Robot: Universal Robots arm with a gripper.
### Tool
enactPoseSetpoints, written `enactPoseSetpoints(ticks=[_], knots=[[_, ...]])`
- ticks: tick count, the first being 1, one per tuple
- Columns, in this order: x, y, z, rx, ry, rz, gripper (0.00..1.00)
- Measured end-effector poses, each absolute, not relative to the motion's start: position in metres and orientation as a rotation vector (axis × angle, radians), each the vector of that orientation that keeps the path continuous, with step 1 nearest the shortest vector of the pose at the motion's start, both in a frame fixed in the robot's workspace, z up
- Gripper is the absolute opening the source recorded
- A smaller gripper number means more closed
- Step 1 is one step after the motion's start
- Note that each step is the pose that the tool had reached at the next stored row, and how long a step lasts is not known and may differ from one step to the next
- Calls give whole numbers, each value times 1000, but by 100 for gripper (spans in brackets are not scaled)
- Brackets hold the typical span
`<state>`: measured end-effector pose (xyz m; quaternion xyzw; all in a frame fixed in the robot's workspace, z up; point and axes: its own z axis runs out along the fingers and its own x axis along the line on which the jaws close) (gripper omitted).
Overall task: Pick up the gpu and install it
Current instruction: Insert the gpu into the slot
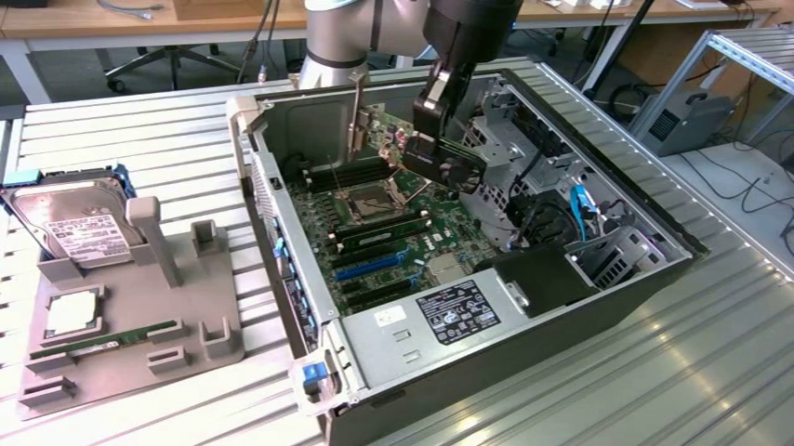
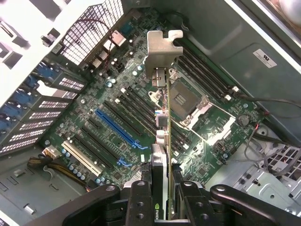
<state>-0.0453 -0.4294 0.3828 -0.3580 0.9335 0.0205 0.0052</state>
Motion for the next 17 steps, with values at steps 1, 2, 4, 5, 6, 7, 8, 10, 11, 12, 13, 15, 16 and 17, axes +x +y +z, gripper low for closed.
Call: enactPoseSetpoints(ticks=[1,2,4,5,6,7,8,10,11,12,13,15,16,17], knots=[[-45,-429,383,-1123,2922,64,27],[-45,-429,383,-1125,2921,64,27],[-45,-429,383,-1130,2920,64,27],[-45,-429,383,-1132,2919,64,27],[-45,-429,383,-1134,2918,64,27],[-45,-429,383,-1137,2917,64,27],[-45,-429,383,-1138,2916,64,27],[-45,-429,383,-1143,2915,64,27],[-45,-429,383,-1147,2913,64,27],[-45,-429,383,-1152,2911,64,27],[-45,-429,383,-1154,2911,64,27],[-45,-429,383,-1159,2909,65,27],[-45,-429,383,-1161,2908,64,27],[-45,-429,383,-1164,2907,64,27]])
